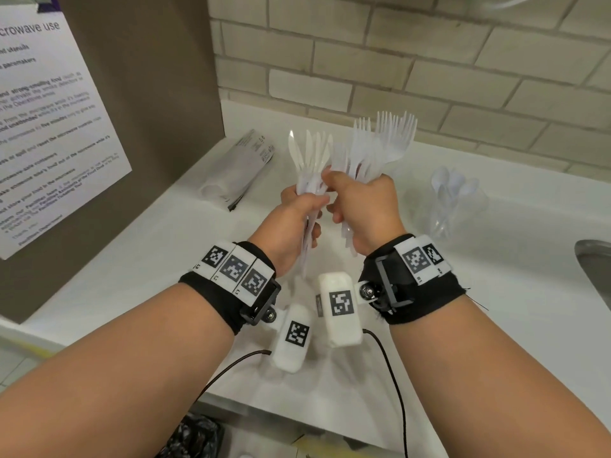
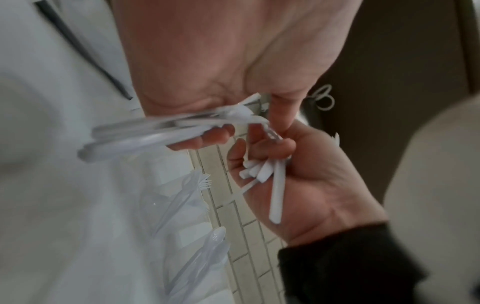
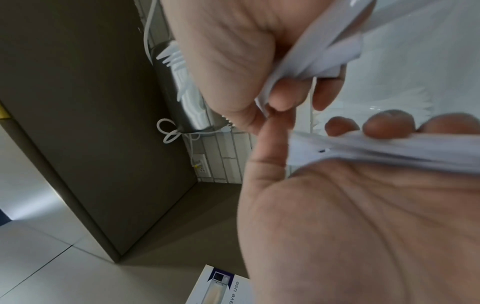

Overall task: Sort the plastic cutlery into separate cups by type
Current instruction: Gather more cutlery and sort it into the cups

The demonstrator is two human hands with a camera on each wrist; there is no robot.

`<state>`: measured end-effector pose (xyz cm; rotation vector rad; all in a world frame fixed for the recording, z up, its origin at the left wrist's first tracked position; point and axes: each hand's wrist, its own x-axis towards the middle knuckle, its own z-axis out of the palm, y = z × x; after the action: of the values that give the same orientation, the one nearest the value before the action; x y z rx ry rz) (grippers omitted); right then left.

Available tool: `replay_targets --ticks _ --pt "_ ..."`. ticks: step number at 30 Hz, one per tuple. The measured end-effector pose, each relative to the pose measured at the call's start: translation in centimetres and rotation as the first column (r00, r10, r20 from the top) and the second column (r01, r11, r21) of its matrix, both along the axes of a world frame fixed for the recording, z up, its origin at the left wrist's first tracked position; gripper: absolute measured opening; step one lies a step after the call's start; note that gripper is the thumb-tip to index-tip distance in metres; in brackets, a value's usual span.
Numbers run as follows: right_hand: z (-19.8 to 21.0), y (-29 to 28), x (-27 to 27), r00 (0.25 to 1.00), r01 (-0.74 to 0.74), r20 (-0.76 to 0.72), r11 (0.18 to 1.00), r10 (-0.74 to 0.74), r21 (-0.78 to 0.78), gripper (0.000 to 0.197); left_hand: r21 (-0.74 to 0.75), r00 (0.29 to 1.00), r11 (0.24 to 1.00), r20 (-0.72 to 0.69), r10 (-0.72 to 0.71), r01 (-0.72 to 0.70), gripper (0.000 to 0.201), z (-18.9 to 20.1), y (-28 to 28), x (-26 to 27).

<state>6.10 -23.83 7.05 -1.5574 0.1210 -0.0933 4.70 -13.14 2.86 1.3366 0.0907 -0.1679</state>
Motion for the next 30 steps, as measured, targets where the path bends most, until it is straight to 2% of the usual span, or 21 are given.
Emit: replay_targets --ticks 1,5,8,12,16,21,24,26,27,30 --pt "0.2 0.0 0.0 1.0 -0.008 0.003 0.999 0.008 0.035 0.019 -0.018 1.0 1.0 -0.011 -0.001 0.001 0.046 0.0 0.1 0.0" --pt "0.9 -0.3 0.1 0.999 -0.049 0.001 0.993 0.049 0.104 0.016 0.095 0.994 0.99 -0.028 0.107 -0.104 0.038 -0.2 0.0 0.6" --pt "1.4 -1.7 1.2 0.999 0.021 0.041 0.994 -0.025 0.109 0.018 0.101 0.983 0.979 -0.018 0.181 -0.178 0.037 -0.5 0.1 0.6" --pt "2.2 -5.2 4.3 0.982 0.123 0.139 0.991 -0.129 0.049 0.03 0.124 0.988 0.981 -0.007 0.154 -0.152 0.042 -0.6 1.1 -0.3" --pt "2.8 -8.3 8.3 0.95 0.228 0.218 0.974 -0.223 0.005 0.031 0.229 0.998 0.972 0.049 0.035 -0.046 0.045 0.0 1.9 -1.8" --pt "2.0 -9.8 12.9 0.943 0.228 0.252 0.974 -0.217 -0.016 0.025 0.314 0.982 0.936 0.047 -0.181 0.157 0.056 0.2 2.6 -4.0" --pt "0.4 -9.6 15.1 0.959 0.183 0.22 0.983 -0.181 0.012 0.013 0.383 0.952 0.876 -0.032 -0.304 0.292 0.054 -0.5 3.1 -5.0" --pt "-1.1 -9.4 16.2 0.967 0.172 0.182 0.983 -0.181 0.064 0.011 0.473 0.898 0.783 -0.043 -0.437 0.404 0.057 -0.8 3.3 -5.5" --pt "-2.0 -9.3 16.6 0.972 0.172 0.151 0.983 -0.18 0.064 0.012 0.501 0.877 0.747 -0.052 -0.477 0.436 0.051 -0.9 3.3 -5.8" --pt "-4.3 -9.5 17.4 0.983 0.181 0.038 0.983 -0.181 -0.005 0.018 0.506 0.871 0.732 -0.084 -0.484 0.456 0.036 -1.0 3.3 -6.3"
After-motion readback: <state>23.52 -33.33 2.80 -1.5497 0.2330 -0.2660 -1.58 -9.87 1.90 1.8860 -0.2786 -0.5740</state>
